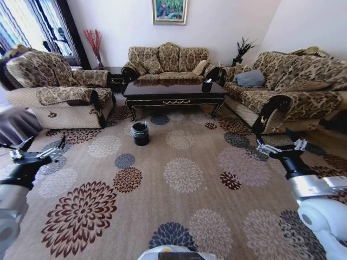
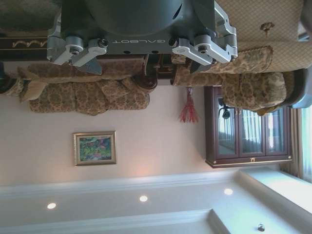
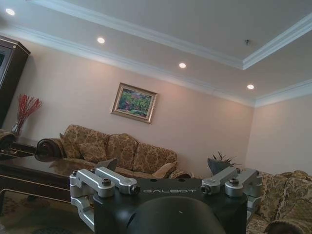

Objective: Move to the front of the table and pick up the trash from the floor, then place it into the trash bin.

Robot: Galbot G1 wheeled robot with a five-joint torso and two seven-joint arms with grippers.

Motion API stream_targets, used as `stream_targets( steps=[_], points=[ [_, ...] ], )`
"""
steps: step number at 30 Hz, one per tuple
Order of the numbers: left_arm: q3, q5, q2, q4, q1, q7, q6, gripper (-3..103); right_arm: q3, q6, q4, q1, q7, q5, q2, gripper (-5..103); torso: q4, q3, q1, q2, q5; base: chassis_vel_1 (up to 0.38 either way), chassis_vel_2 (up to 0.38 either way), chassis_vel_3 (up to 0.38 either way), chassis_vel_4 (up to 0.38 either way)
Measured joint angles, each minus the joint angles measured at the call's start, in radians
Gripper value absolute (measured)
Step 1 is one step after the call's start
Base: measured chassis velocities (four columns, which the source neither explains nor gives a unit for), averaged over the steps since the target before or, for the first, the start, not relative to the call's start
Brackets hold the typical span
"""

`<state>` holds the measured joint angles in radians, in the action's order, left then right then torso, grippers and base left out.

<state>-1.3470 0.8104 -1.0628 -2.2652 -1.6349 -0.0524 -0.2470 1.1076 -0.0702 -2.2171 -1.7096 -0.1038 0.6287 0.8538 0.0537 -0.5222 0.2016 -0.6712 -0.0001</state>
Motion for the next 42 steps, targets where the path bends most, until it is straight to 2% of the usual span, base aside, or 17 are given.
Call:
stream_targets(
  steps=[2, 12, 30, 34, 37, 39, 42],
  points=[
    [-0.003, -0.009, 0.005, 0.056, 0.010, 0.001, 0.003, 100, -0.008, -0.007, 0.024, 0.010, 0.001, 0.015, -0.002, 100, 0.0000, -0.007, 0.006, -0.013, -0.0002, 0.000, 0.000, 0.000, 0.000],
    [0.054, -0.042, -0.001, 0.149, 0.033, 0.000, 0.009, 100, -0.075, 0.002, 0.070, 0.026, 0.003, 0.012, 0.011, 100, -0.0001, -0.032, 0.024, -0.056, -0.0001, 0.000, 0.000, 0.000, 0.000],
    [0.064, -0.041, -0.006, 0.136, 0.039, -0.011, 0.010, 100, -0.089, -0.015, 0.088, 0.034, 0.006, 0.012, 0.009, 100, 0.0000, -0.076, 0.056, -0.133, 0.0000, 0.000, 0.000, 0.000, 0.000],
    [0.059, -0.038, -0.006, 0.126, 0.036, -0.015, 0.010, 100, -0.093, -0.043, 0.089, 0.038, 0.035, 0.033, 0.006, 100, 0.0000, -0.084, 0.063, -0.147, 0.0000, 0.000, 0.000, 0.000, 0.000],
    [0.050, -0.029, -0.006, 0.112, 0.033, -0.020, 0.010, 100, -0.095, -0.078, 0.096, 0.043, 0.104, 0.055, 0.003, 100, -0.0001, -0.095, 0.072, -0.167, 0.0000, 0.000, 0.000, 0.000, 0.000],
    [0.049, -0.028, -0.006, 0.110, 0.033, -0.021, 0.010, 100, -0.095, -0.082, 0.097, 0.043, 0.114, 0.057, 0.003, 100, -0.0001, -0.095, 0.072, -0.168, 0.0000, 0.000, 0.000, 0.000, 0.000],
    [0.045, -0.024, -0.007, 0.102, 0.028, -0.024, 0.010, 100, -0.096, -0.104, 0.102, 0.042, 0.169, 0.074, 0.001, 100, 0.0000, -0.106, 0.081, -0.188, 0.0001, 0.000, 0.000, 0.000, 0.000]
  ],
)
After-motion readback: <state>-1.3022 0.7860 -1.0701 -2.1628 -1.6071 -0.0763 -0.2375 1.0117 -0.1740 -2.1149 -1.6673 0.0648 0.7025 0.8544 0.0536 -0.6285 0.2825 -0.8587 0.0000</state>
